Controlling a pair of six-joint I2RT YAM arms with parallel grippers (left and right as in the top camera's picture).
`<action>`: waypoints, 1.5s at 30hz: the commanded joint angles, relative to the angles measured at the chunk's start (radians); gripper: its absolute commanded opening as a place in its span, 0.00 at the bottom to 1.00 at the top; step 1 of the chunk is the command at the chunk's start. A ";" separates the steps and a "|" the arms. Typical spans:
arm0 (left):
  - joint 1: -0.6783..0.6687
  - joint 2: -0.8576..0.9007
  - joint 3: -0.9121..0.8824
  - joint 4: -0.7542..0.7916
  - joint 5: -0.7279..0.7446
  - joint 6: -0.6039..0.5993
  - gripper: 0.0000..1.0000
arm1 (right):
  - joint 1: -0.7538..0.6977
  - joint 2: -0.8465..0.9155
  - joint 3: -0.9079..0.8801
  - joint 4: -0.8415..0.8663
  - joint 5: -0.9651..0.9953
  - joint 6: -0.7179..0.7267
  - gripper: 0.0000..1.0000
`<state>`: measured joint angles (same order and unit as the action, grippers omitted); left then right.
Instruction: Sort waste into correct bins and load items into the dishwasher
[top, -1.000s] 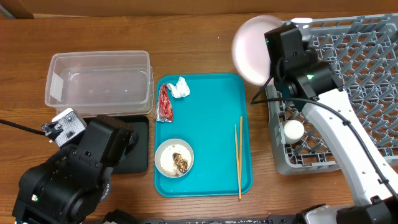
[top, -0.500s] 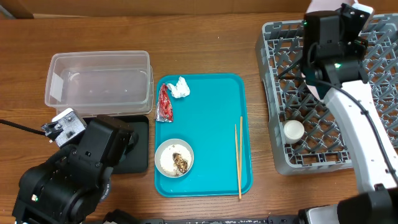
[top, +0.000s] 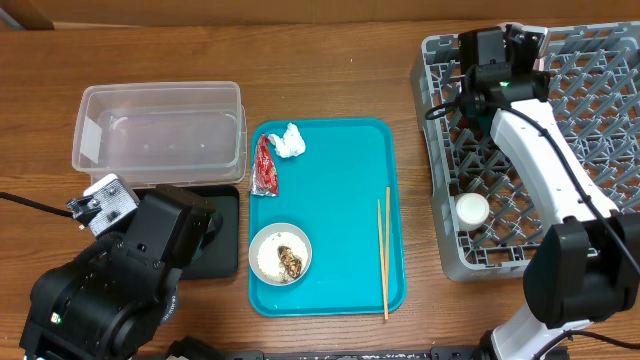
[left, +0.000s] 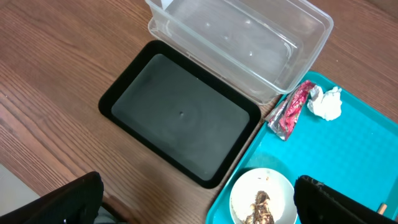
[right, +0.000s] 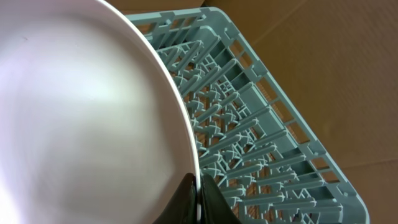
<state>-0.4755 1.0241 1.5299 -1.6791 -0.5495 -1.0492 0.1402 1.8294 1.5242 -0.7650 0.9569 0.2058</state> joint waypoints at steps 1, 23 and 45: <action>0.006 0.002 0.010 0.001 0.001 -0.029 1.00 | 0.019 -0.002 0.018 -0.007 0.011 -0.005 0.04; 0.006 0.002 0.010 0.001 0.001 -0.029 1.00 | 0.338 -0.243 0.019 -0.363 -0.559 0.140 0.57; 0.006 0.002 0.010 0.001 0.001 -0.029 0.99 | 0.451 -0.240 -0.523 -0.320 -1.160 0.240 0.38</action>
<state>-0.4755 1.0241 1.5299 -1.6791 -0.5495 -1.0531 0.5613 1.5944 1.0172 -1.1118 -0.1791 0.4297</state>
